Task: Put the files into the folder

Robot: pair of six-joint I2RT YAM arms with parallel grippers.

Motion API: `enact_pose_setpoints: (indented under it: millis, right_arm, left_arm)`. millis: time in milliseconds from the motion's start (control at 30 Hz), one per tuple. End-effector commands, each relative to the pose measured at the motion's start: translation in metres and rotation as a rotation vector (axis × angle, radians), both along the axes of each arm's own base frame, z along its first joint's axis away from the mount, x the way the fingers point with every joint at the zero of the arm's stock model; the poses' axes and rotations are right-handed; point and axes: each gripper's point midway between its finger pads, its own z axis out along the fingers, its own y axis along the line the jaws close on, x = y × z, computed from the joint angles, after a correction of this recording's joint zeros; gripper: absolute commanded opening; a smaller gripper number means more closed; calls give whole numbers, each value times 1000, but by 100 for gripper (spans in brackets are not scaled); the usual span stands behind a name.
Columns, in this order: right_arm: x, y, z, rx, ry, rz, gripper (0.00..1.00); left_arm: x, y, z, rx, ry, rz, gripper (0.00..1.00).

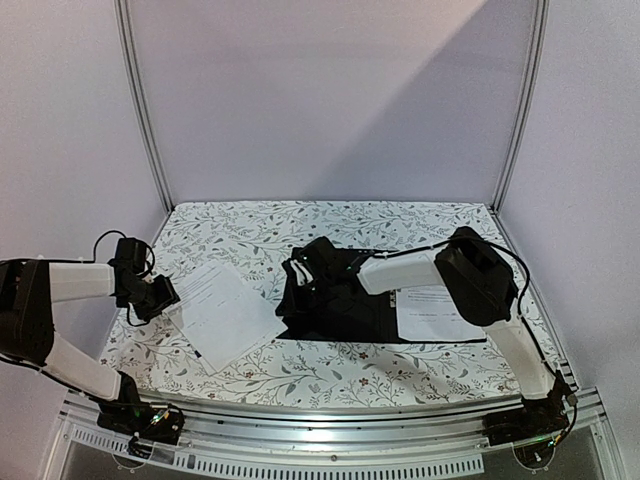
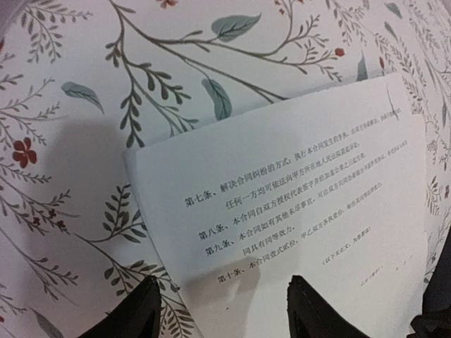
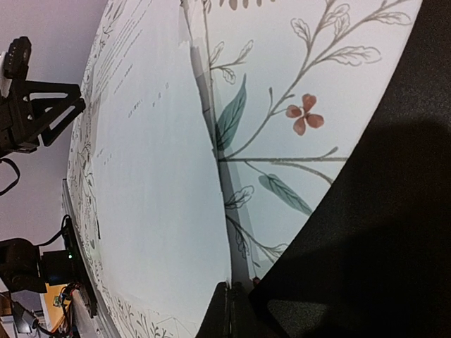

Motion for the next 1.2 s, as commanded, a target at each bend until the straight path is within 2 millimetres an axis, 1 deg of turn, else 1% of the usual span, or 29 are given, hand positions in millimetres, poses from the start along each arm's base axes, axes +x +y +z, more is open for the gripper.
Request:
enact_pose_setpoints:
  millis: [0, 100, 233, 333, 433, 533, 600, 667, 733, 867, 900, 967, 1067, 1167]
  right_arm:
    - [4, -18, 0, -67, -16, -40, 0]
    - [7, -22, 7, -68, -38, -52, 0]
    - [9, -24, 28, -43, -62, -58, 0]
    - [7, -24, 38, -23, -67, -52, 0]
    - [3, -20, 52, 64, -49, -44, 0]
    - [-2, -20, 69, 189, 14, -48, 0]
    - [-3, -22, 75, 251, 74, -74, 0]
    - [-3, -26, 77, 286, 107, -93, 0]
    - [-2, -28, 81, 311, 131, -106, 0]
    - [-2, -28, 92, 425, 216, -111, 0]
    - [-2, -26, 102, 481, 234, -109, 0]
    - [-3, -24, 110, 541, 299, -120, 0]
    - [-2, -20, 114, 581, 361, -131, 0]
    - [1, -19, 118, 604, 374, -140, 0]
  left_arm:
    - [2, -5, 1, 3, -13, -26, 61]
    - [2, -5, 1, 1, -12, -29, 62]
    - [3, -7, 3, -5, -18, -33, 64]
    - [5, -11, 6, -19, -36, -44, 65]
    - [10, -21, 16, -55, -86, -69, 66]
    - [9, -32, 23, -94, -113, -75, 67]
    - [5, -46, 29, -140, -129, -90, 67]
    - [2, -59, 36, -197, -149, -83, 67]
    - [0, -67, 40, -241, -156, -71, 67]
    - [-8, -82, 34, -314, -103, -76, 68]
    - [-11, -86, 32, -330, -91, -78, 68]
    - [-18, -92, 27, -355, -72, -78, 68]
    - [-27, -100, 21, -385, -51, -79, 68]
    - [-37, -107, 13, -439, -32, -82, 69]
